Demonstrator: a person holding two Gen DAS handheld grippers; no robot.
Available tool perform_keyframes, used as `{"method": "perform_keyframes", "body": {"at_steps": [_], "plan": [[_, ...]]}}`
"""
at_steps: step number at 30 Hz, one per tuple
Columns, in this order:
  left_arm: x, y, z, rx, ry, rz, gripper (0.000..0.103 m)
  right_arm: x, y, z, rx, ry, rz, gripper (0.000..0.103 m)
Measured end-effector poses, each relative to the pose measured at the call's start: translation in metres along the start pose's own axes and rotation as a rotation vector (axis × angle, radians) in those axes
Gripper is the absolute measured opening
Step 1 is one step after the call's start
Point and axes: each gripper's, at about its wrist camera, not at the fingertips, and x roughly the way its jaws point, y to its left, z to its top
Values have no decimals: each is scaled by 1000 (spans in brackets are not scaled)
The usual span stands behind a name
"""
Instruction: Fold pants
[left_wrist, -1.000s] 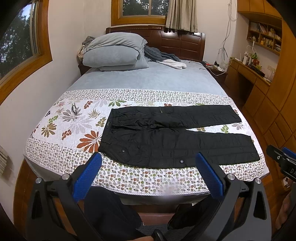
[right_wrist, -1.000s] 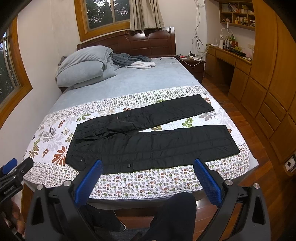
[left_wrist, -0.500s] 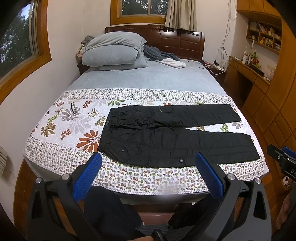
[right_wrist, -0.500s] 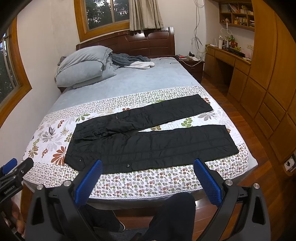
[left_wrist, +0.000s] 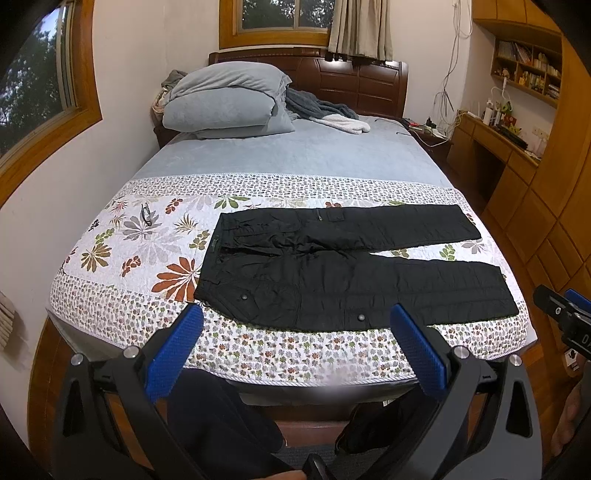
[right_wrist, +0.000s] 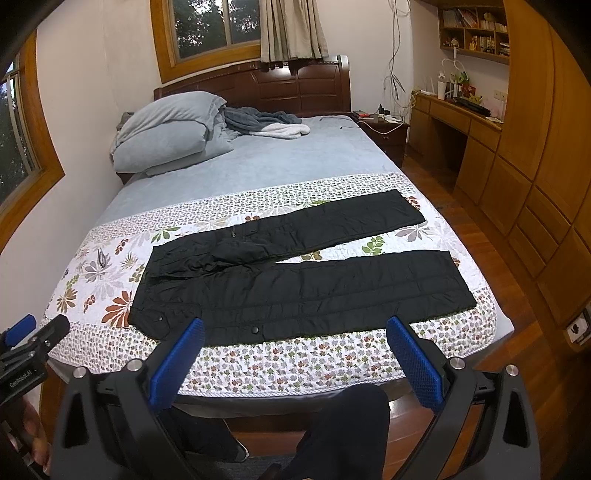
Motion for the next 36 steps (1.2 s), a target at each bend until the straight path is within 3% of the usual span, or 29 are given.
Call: {"method": "perform_keyframes", "body": {"at_steps": [27,33,35,36], "plan": [[2,6,-3,-10,10,-2,100,1,4,0,-6,10,0,100],[16,15,-6,-23,39,-28,100,6,5,-1,-8,19,-1,100],[26,27,-6,-44,49,-69,100,10,5,-1,-7,22,1,100],[35,39,-7,-82,54,-125,100,14,2,-2,-1,7,14,100]]}}
